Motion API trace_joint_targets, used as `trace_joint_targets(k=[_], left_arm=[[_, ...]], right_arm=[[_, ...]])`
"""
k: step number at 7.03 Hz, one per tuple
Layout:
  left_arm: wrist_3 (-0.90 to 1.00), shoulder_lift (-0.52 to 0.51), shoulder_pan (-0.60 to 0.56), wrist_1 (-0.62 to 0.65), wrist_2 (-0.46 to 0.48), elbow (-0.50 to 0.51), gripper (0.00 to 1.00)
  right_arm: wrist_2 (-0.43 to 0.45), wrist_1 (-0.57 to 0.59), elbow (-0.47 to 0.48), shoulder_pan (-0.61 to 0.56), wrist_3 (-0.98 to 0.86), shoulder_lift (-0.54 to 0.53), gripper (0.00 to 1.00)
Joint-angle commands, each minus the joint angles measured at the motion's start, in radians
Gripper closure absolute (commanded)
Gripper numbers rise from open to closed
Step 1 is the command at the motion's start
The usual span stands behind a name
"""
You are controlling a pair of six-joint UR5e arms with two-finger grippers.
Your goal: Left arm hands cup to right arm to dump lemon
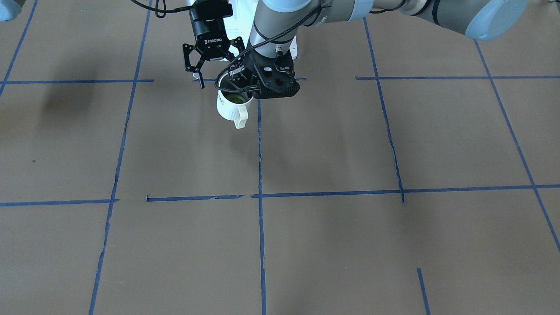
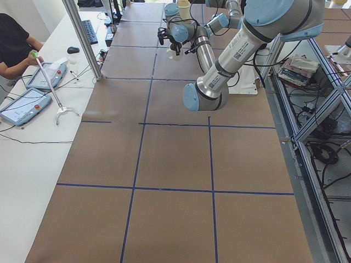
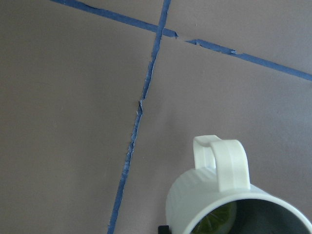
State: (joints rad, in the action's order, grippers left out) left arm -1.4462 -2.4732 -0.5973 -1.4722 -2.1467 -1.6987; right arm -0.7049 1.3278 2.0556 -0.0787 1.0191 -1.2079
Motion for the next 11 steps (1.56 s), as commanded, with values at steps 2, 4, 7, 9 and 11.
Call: trace_joint_targets(k=[2, 4, 7, 9, 11], left_arm=[[0.001, 0.0, 0.019, -0.019, -0.01, -0.005, 0.96], [0.001, 0.008, 0.03, -0.016, -0.078, -0.024, 0.96], [0.0, 0.01, 0.03, -0.016, -0.093, -0.036, 0.94], [0.0, 0.008, 0.03, -0.017, -0.093, -0.039, 0.91], [-0.005, 0.008, 0.031, -0.023, -0.084, -0.042, 0.03]], right_arm=[[0.002, 0.001, -0.002, 0.008, -0.005, -0.001, 0.03], [0.002, 0.001, -0.003, 0.013, -0.007, -0.002, 0.03], [0.002, 0.001, -0.003, 0.02, -0.007, -0.005, 0.03], [0.018, 0.001, -0.003, 0.033, -0.025, -0.007, 0.31], [0.05, 0.001, -0.002, 0.048, -0.053, -0.007, 0.75]])
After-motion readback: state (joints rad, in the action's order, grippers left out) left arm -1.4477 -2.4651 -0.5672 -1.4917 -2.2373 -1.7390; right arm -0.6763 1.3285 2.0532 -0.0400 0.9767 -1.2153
